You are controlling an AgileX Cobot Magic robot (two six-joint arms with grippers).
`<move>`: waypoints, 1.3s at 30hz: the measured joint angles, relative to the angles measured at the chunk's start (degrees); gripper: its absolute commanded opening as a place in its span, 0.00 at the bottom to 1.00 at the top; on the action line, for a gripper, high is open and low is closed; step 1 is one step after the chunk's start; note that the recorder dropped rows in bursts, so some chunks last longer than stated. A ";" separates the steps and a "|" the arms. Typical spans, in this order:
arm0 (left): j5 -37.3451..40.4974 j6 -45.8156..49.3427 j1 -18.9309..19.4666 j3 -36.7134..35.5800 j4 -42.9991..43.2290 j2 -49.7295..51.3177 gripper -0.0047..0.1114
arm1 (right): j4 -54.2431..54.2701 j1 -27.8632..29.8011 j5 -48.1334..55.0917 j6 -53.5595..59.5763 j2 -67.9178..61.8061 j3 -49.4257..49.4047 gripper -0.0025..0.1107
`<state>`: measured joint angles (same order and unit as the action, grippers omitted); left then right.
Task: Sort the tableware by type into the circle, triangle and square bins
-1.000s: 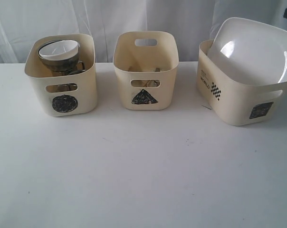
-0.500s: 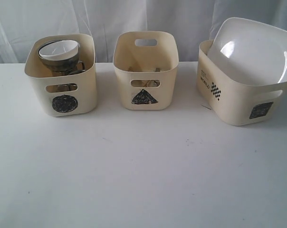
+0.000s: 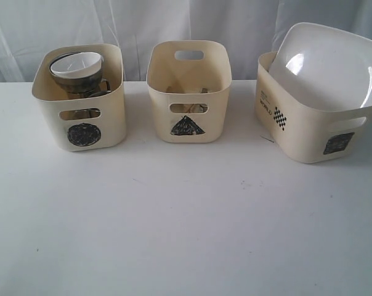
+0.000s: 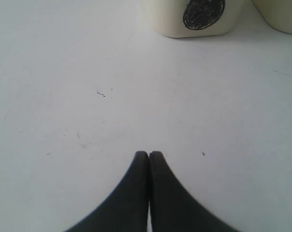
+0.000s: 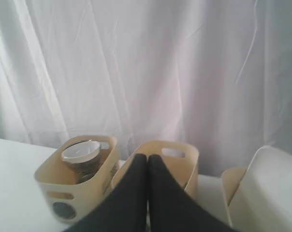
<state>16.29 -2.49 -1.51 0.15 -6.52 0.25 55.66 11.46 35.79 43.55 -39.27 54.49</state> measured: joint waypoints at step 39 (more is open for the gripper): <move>0.00 0.00 0.00 0.00 0.00 0.00 0.04 | -48.41 0.22 -34.67 -49.25 38.74 -53.92 0.02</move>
<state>16.29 -2.49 -1.51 0.15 -6.52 0.25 7.25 11.67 1.12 -5.70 -0.52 0.57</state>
